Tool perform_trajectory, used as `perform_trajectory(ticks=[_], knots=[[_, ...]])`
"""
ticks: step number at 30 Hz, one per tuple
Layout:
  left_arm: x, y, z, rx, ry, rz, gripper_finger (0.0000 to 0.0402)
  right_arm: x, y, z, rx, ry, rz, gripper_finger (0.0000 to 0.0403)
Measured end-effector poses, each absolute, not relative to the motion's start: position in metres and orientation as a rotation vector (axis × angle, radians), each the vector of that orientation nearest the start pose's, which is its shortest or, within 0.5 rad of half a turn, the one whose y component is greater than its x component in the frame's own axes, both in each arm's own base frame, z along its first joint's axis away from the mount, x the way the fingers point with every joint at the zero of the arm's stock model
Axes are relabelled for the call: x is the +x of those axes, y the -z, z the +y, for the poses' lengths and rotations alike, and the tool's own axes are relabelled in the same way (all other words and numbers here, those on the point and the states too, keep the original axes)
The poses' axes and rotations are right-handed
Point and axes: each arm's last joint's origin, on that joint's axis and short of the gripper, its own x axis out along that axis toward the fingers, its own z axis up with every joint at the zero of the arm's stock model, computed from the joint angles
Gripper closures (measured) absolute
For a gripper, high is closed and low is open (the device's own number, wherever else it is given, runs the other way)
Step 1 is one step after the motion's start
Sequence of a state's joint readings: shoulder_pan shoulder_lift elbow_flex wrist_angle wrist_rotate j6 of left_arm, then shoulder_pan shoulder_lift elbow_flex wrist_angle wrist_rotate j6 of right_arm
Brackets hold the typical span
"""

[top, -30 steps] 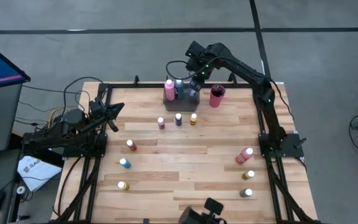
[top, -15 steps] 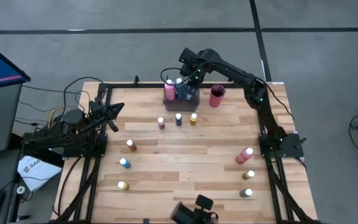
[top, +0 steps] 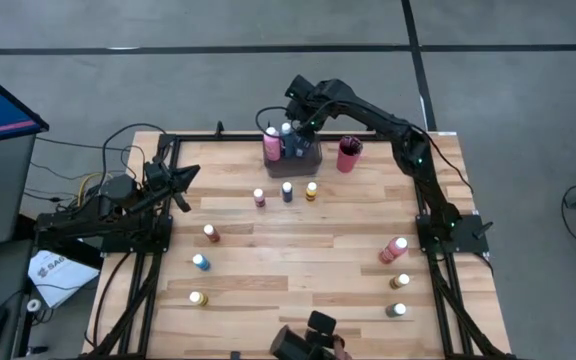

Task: Pick & Place Paint Supplies
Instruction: Put the blue paint bottle into the gray bin

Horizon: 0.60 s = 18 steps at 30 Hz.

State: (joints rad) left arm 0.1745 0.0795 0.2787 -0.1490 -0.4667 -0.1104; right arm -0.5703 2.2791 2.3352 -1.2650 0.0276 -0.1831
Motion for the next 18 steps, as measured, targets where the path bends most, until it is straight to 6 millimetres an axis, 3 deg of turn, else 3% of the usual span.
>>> perform_trajectory(ticks=[6, 18], knots=[[0.075, -0.237, 0.026, -0.114, -0.638, -0.086, 0.0399, 0.398, -0.289, -0.252, 0.154, 0.413, 1.178, 0.0211], [0.075, -0.237, 0.026, -0.114, -0.637, -0.086, 0.0399, 0.404, -0.297, -0.256, 0.124, 0.434, 1.083, 0.0179]])
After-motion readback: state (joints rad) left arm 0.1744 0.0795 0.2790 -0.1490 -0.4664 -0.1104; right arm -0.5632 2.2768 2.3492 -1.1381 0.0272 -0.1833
